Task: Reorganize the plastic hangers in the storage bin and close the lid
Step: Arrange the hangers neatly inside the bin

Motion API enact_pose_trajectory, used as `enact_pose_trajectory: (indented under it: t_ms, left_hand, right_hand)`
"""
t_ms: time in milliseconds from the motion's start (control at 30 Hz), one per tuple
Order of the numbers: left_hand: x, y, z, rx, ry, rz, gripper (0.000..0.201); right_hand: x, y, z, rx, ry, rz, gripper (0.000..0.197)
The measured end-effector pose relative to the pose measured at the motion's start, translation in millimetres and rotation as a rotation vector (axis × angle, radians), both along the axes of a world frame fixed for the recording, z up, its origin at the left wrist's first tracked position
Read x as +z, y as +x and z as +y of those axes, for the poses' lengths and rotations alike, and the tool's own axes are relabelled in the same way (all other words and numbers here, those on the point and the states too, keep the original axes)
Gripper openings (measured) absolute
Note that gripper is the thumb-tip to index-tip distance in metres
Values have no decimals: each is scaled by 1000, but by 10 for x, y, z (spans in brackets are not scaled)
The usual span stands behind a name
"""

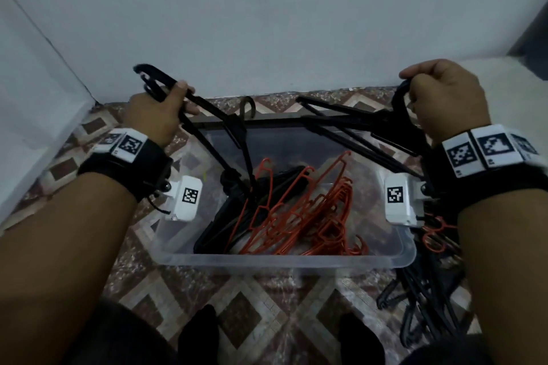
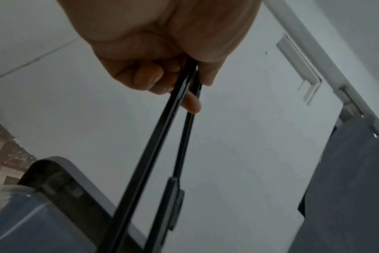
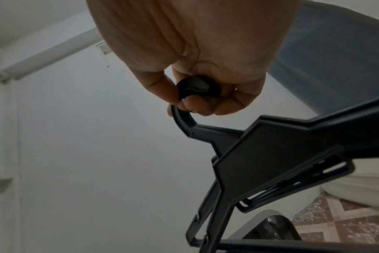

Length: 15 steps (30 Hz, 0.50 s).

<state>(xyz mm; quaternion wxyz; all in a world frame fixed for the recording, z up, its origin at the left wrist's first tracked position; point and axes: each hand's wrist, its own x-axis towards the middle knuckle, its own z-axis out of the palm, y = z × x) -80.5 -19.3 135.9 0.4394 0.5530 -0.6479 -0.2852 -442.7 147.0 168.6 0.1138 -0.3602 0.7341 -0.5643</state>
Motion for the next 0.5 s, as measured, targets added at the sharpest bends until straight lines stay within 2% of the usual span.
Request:
enact_pose_trajectory:
  t_ms: [100, 233, 367, 433, 500]
  left_hand:
    - [78, 181, -98, -46, -15, 185, 44]
    - [138, 162, -81, -341, 187, 558, 40]
    - [154, -12, 49, -487, 329, 748, 41]
    - [130, -119, 115, -517, 361, 780, 41]
    - [92, -211, 157, -535, 391, 787, 41]
  right_hand:
    - [-72, 52, -19, 74, 89, 107, 24]
    - [-103, 130, -87, 177, 160, 85, 22]
    - [-86, 304, -204, 356, 133, -169, 18]
    - [-70, 404, -256, 403, 95, -328, 11]
    - [-70, 476, -296, 436, 38, -505, 14]
